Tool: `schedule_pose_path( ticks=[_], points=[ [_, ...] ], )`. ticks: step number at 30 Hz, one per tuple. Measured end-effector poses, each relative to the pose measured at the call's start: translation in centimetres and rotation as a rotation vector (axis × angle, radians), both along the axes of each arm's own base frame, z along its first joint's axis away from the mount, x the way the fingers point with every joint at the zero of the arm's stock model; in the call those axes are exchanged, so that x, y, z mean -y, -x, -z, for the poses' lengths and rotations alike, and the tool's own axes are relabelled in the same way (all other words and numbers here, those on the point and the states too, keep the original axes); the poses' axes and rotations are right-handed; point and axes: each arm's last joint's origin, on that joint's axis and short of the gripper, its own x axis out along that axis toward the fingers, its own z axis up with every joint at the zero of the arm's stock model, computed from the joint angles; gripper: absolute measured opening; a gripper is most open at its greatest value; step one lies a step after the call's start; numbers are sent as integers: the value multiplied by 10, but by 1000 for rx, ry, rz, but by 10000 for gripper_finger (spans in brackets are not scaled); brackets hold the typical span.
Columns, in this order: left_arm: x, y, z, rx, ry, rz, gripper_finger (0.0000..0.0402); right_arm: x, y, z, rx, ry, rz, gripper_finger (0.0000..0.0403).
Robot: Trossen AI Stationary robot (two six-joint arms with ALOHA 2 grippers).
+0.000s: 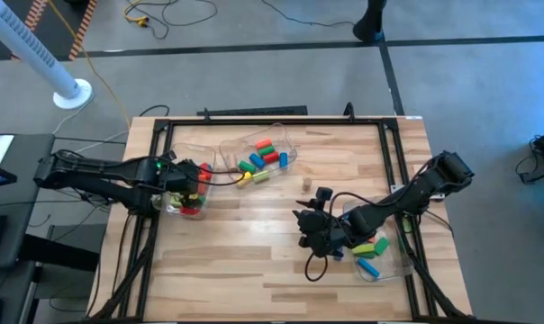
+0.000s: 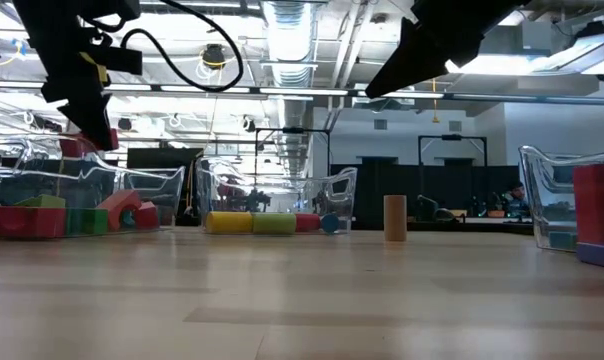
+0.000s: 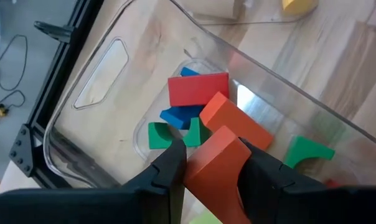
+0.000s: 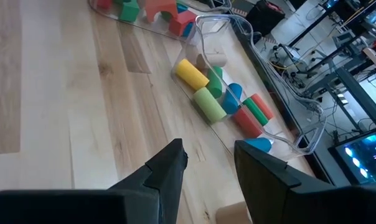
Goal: Sort blocks by size
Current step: Put the orange arch block into the left transparent bin, then put the brown cylindrical block into the top transparent bin
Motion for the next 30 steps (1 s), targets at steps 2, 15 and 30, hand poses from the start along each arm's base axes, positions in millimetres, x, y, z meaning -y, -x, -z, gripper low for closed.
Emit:
schedule_pose_path(
  ticks=[2, 15, 30],
  points=[
    [0, 0, 0, -3, 3, 1, 114, 0, 0, 0, 1, -1, 0, 172],
    [0, 0, 0, 0, 6, -1, 116, 0, 0, 0, 4, -5, 3, 172],
    [0, 0, 0, 2, 6, -4, 155, 0, 0, 0, 4, -6, 4, 172]
  ],
)
